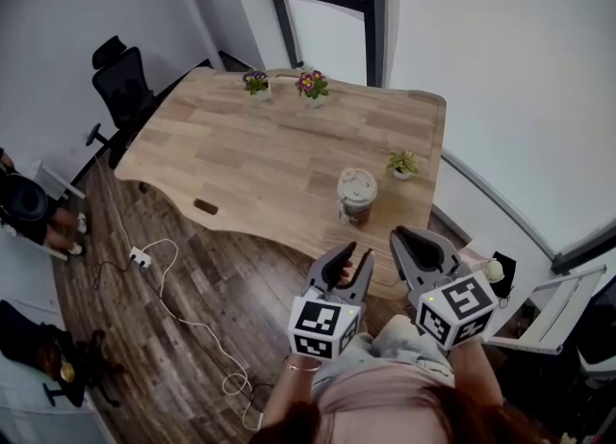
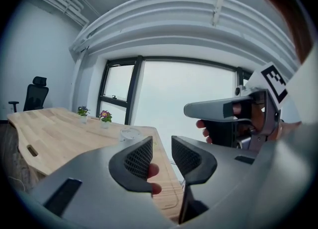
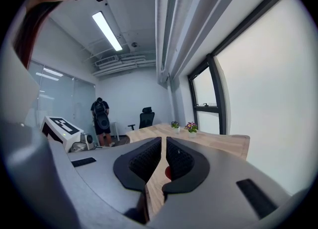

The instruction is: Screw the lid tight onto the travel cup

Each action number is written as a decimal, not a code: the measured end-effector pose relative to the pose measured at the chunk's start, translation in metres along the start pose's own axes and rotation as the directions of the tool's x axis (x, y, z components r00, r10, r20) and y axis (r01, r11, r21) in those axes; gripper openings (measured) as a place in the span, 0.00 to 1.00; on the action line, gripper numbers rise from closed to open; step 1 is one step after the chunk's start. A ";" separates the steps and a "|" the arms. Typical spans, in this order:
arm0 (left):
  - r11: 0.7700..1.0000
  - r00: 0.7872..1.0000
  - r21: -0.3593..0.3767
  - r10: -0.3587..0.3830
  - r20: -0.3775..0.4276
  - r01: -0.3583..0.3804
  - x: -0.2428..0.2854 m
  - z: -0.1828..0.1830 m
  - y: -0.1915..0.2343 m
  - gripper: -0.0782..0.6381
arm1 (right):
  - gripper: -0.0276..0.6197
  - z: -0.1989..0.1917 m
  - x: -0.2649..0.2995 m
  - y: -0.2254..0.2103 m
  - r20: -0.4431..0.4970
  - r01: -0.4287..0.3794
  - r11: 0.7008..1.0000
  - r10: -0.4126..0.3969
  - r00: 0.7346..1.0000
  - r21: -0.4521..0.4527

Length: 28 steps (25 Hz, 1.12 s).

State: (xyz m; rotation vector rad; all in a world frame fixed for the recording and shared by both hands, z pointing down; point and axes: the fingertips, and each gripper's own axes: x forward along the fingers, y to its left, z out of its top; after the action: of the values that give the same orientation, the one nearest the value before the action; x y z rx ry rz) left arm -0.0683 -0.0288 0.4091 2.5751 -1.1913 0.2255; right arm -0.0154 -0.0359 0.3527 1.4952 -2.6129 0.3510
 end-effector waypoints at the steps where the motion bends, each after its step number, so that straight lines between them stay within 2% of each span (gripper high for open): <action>1: 1.000 1.000 -0.007 0.003 -0.006 -0.003 0.004 -0.003 0.002 0.27 | 0.05 -0.001 0.003 -0.002 -0.004 0.000 1.000 0.000 1.000 0.001; 11: 0.996 0.995 -0.026 0.087 -0.058 -0.089 0.045 -0.022 0.027 0.31 | 0.14 -0.001 0.045 -0.024 -0.055 -0.097 0.995 0.096 0.994 -0.022; 15: 0.990 0.991 -0.067 0.123 -0.055 -0.127 0.061 -0.023 0.038 0.33 | 0.16 -0.002 0.064 -0.034 -0.089 -0.143 0.989 0.140 0.986 -0.029; 19: 0.978 0.982 -0.097 0.178 -0.059 -0.183 0.078 -0.032 0.047 0.36 | 0.17 -0.008 0.079 -0.045 -0.123 -0.184 0.982 0.178 0.976 -0.040; 24: 0.955 0.971 -0.179 0.235 -0.037 -0.238 0.095 -0.042 0.057 0.41 | 0.21 -0.018 0.096 -0.050 -0.178 -0.242 0.968 0.228 0.957 -0.062; 28: 0.942 0.958 -0.177 0.284 -0.040 -0.286 0.106 -0.055 0.065 0.46 | 0.26 -0.029 0.108 -0.051 -0.215 -0.293 0.952 0.270 0.939 -0.084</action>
State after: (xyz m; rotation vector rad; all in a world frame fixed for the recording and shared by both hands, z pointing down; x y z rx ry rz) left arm -0.0506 -0.1272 0.5018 2.2373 -1.5049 0.1861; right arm -0.0270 -0.1434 0.4111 0.9921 -2.6318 0.3491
